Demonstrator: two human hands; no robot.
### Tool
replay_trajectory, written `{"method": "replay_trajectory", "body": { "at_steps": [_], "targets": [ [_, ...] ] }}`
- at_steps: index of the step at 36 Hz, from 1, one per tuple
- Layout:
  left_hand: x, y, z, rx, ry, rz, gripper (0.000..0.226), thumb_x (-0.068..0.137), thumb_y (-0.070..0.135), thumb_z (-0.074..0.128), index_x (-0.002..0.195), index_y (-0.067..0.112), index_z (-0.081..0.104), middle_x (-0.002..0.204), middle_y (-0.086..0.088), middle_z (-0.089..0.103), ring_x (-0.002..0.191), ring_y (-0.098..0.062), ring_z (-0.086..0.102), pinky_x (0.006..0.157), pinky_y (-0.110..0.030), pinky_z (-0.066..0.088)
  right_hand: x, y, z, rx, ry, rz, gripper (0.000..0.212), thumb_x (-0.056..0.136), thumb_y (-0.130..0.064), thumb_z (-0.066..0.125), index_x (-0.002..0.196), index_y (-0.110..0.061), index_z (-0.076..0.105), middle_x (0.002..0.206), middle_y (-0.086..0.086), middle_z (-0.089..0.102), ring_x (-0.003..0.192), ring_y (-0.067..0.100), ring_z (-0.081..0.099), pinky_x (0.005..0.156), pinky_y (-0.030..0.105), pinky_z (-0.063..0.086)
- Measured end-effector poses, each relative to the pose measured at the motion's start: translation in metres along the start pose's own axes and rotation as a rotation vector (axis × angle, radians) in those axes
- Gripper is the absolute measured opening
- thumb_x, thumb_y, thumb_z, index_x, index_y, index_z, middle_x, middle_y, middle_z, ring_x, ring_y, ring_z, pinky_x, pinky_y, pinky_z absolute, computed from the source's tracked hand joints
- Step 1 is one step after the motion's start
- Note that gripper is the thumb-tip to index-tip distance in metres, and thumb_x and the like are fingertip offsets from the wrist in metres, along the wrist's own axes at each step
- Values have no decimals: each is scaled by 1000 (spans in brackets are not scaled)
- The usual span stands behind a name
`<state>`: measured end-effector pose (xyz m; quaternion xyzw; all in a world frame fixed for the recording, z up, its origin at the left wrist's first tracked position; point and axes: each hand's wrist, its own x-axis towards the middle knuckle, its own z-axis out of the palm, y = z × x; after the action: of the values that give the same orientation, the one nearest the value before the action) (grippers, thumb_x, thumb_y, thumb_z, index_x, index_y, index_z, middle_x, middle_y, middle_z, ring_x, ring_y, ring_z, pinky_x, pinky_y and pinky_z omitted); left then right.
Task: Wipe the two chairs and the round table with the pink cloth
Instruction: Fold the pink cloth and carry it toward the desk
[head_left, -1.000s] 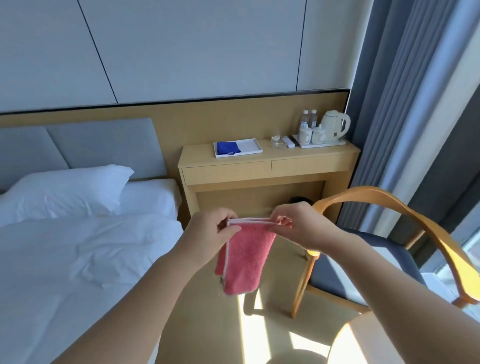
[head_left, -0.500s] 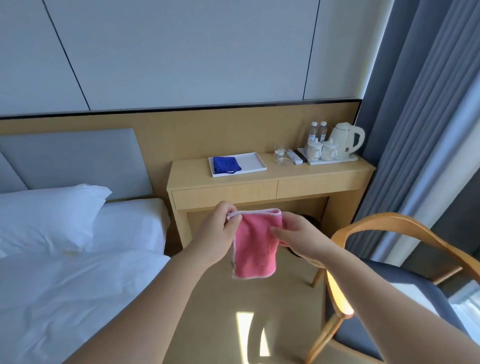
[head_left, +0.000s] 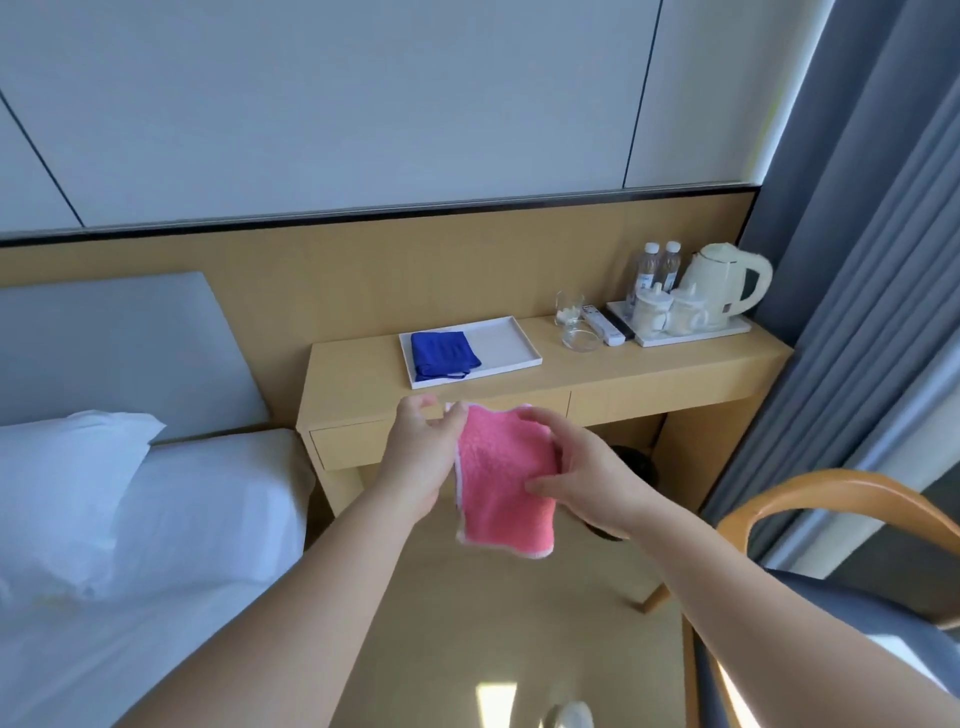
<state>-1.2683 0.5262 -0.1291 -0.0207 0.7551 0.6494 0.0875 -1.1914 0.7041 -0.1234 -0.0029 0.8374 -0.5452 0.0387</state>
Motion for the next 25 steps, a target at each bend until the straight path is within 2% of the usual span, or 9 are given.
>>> {"method": "replay_trajectory", "body": {
  "at_steps": [4, 7, 9, 11, 14, 18, 20, 22, 25],
  "targets": [
    [44, 0, 21, -28, -145, -64, 93, 54, 58, 77, 132, 46, 29, 122, -5, 59, 105, -21, 63, 94, -45, 50, 62, 18, -24, 153, 108, -46, 56, 84, 4, 65, 116, -41, 56, 116, 5, 64, 102, 21, 66, 90, 46, 56],
    [76, 0, 39, -7, -165, -29, 79, 76, 26, 77, 131, 47, 25, 108, -3, 68, 96, -12, 66, 88, -30, 48, 109, 31, -46, 178, 106, -31, 49, 86, 3, 64, 121, -30, 56, 114, 8, 63, 100, 24, 66, 92, 46, 55],
    [98, 1, 52, -11, -156, -9, 71, 85, 11, 68, 130, 47, 27, 104, -3, 69, 94, -15, 67, 88, -34, 50, 137, 37, -61, 117, 110, -18, 41, 89, -1, 62, 118, -30, 58, 111, 4, 62, 99, 24, 65, 90, 41, 56],
    [123, 8, 63, -14, -126, 2, 59, 89, 8, 62, 117, 52, 36, 106, -7, 66, 94, -24, 67, 87, -43, 53, 166, 43, -77, 31, 114, -30, 34, 91, -5, 62, 116, -28, 60, 109, -3, 62, 99, 21, 63, 83, 26, 54],
    [165, 18, 76, 48, -56, 42, 37, 92, 13, 59, 105, 47, 50, 110, -3, 63, 93, -20, 65, 77, -34, 53, 206, 47, -104, -77, 0, -21, 44, 89, -7, 67, 129, -20, 58, 111, -7, 61, 99, 11, 60, 76, 8, 46],
    [212, 23, 88, 133, -91, 39, 29, 87, 7, 64, 107, 27, 62, 102, 7, 64, 86, -5, 64, 71, -19, 51, 252, 55, -127, -272, -144, 23, 56, 77, -2, 72, 129, -16, 57, 110, 10, 56, 99, 24, 57, 81, 27, 49],
    [235, 20, 94, 123, -134, -9, 48, 79, -2, 69, 121, 19, 58, 101, 6, 65, 89, -6, 66, 78, -25, 54, 279, 65, -131, -339, -145, -4, 46, 75, -1, 66, 117, -19, 62, 103, 10, 51, 90, 26, 54, 68, 21, 43],
    [256, 17, 99, 206, -121, -31, 54, 76, -3, 69, 125, 17, 57, 103, 3, 66, 92, -10, 66, 78, -24, 54, 304, 74, -135, -391, -112, 19, 35, 79, -5, 64, 112, -17, 65, 108, 5, 46, 93, 18, 50, 72, 16, 35],
    [296, 11, 105, 396, -122, 18, 27, 82, 6, 67, 108, 15, 66, 94, 3, 67, 84, -10, 63, 64, -16, 46, 342, 85, -141, -471, -120, 65, 20, 85, -10, 61, 104, -9, 68, 112, 0, 50, 98, 13, 51, 73, 17, 34]
  ]
}}
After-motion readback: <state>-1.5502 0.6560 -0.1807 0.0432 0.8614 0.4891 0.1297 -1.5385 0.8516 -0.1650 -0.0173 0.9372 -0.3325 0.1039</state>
